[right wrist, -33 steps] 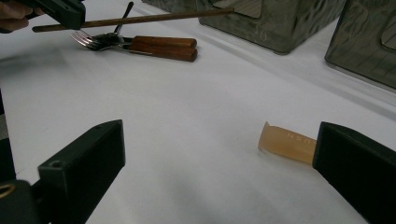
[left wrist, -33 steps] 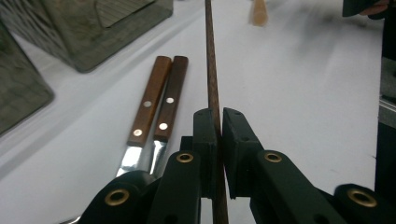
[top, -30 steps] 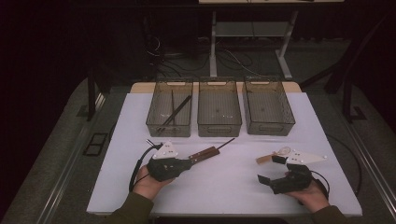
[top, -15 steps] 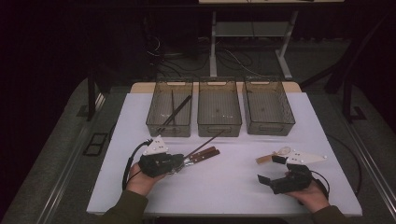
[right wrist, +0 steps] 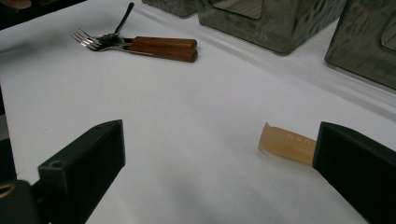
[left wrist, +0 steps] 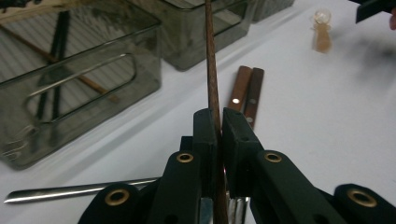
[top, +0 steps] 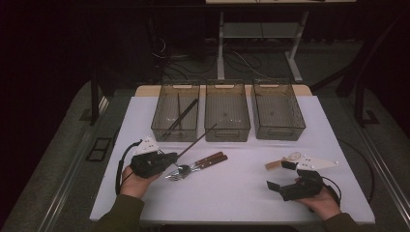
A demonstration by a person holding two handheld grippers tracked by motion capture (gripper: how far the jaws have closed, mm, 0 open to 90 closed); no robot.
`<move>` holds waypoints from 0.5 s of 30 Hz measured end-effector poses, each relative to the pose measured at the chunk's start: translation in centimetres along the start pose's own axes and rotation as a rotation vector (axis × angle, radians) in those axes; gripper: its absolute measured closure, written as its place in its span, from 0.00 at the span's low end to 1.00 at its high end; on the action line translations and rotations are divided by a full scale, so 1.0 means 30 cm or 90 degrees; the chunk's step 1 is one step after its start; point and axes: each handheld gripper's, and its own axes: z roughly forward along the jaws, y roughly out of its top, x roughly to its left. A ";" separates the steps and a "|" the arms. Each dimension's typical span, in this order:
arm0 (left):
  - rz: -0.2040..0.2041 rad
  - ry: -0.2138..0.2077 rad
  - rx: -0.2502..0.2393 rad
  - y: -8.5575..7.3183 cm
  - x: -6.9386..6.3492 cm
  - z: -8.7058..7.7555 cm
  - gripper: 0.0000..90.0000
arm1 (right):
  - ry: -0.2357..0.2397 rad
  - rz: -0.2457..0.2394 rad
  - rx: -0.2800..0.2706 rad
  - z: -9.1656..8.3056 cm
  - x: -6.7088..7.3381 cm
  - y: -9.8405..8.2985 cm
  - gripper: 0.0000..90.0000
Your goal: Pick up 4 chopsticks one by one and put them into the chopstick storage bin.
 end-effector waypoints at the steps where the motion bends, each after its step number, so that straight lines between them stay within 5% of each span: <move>1: -0.003 0.003 -0.002 -0.002 0.007 -0.004 0.94 | 0.000 0.000 0.000 0.000 0.000 0.000 0.03; 15: -0.036 0.048 -0.028 -0.003 0.089 -0.037 0.94 | 0.000 0.000 0.002 0.002 0.000 0.000 0.03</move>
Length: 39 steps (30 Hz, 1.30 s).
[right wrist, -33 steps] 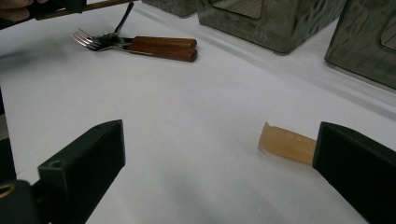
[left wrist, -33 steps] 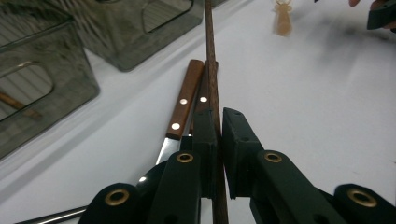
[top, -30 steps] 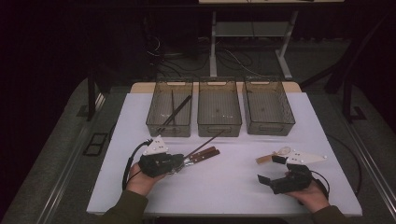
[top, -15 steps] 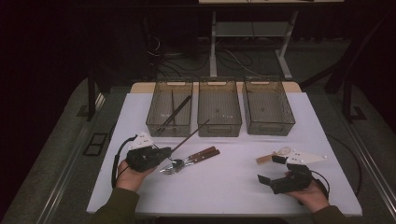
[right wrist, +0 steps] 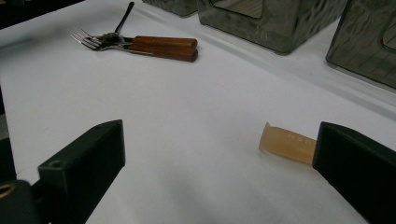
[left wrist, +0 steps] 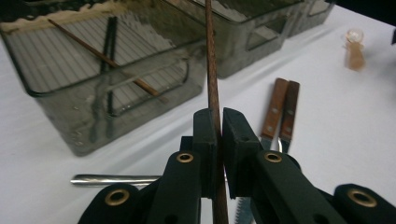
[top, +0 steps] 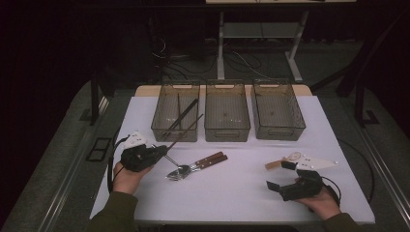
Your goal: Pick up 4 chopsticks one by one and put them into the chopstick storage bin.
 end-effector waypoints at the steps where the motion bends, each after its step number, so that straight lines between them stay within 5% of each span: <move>1: -0.002 0.005 -0.001 0.003 0.005 0.000 0.93 | 0.000 0.000 0.000 0.000 0.000 0.000 0.03; 21: -0.038 0.044 -0.060 0.115 0.119 0.059 0.94 | -0.003 0.008 0.001 0.004 -0.005 -0.001 0.03; 33: -0.034 0.065 -0.054 0.225 0.167 0.129 0.94 | -0.001 0.007 0.000 0.003 -0.006 -0.002 0.03; 39: -0.061 0.083 -0.043 0.260 0.212 0.168 0.94 | -0.003 0.007 0.000 0.002 -0.005 -0.002 0.03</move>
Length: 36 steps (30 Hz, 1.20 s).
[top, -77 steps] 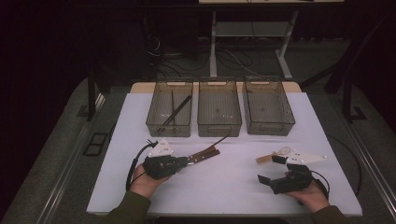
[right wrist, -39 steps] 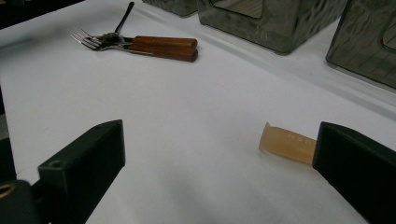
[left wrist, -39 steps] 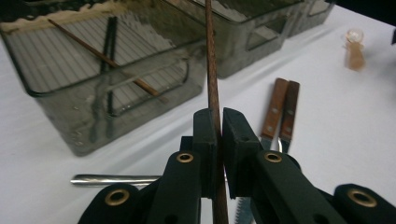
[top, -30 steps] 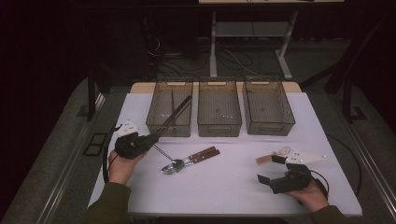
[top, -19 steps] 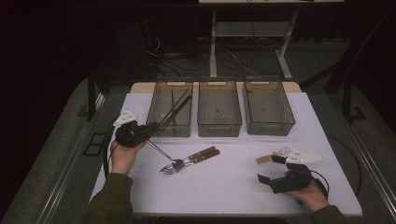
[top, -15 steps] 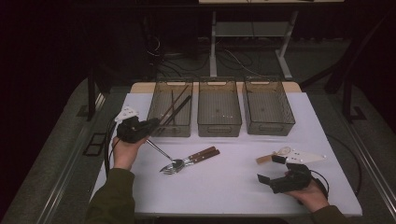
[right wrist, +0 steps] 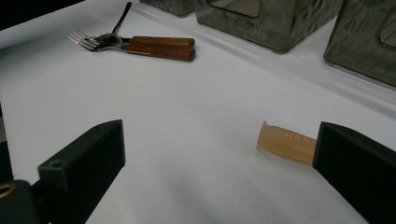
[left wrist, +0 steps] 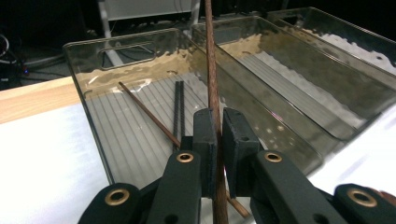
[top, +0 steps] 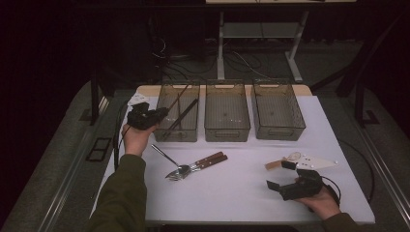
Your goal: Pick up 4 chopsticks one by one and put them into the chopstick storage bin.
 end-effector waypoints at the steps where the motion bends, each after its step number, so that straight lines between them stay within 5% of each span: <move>1: 0.001 0.005 0.005 0.005 0.007 0.008 0.93 | 0.000 0.000 0.000 0.000 0.000 0.000 0.03; 12: -0.002 0.046 0.065 0.024 0.046 0.121 0.94 | 0.003 0.004 -0.001 -0.001 0.000 0.000 0.03; 24: 0.003 0.068 0.123 -0.004 0.064 0.171 0.93 | 0.006 -0.001 -0.002 0.000 0.000 0.000 0.03; 29: -0.005 0.072 0.128 -0.007 0.064 0.178 0.92 | 0.006 0.001 -0.003 -0.001 0.000 0.000 0.03; 36: 0.000 0.069 0.116 -0.002 0.058 0.173 0.78 | 0.006 0.000 -0.005 -0.001 0.000 0.000 0.03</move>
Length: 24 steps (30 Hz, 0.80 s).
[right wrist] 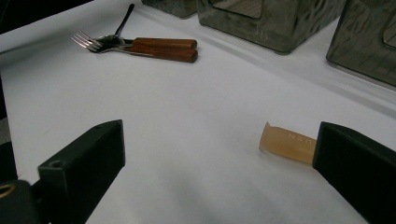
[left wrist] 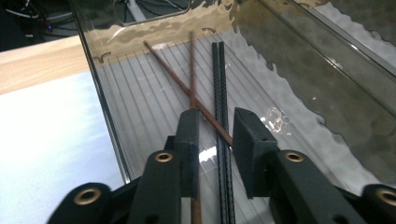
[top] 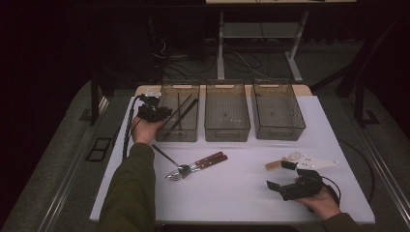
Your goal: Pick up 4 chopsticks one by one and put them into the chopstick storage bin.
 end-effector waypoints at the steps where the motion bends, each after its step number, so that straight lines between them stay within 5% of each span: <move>1: 0.002 -0.003 -0.003 0.001 0.000 -0.004 0.76 | 0.000 0.000 0.000 0.000 0.000 0.000 0.03; 13: 0.025 -0.068 -0.035 0.004 -0.036 -0.058 0.57 | -0.002 -0.001 0.004 0.001 0.001 0.000 0.03; 24: 0.065 -0.134 -0.040 -0.044 -0.131 -0.124 0.44 | -0.003 0.002 0.006 0.001 0.000 0.000 0.03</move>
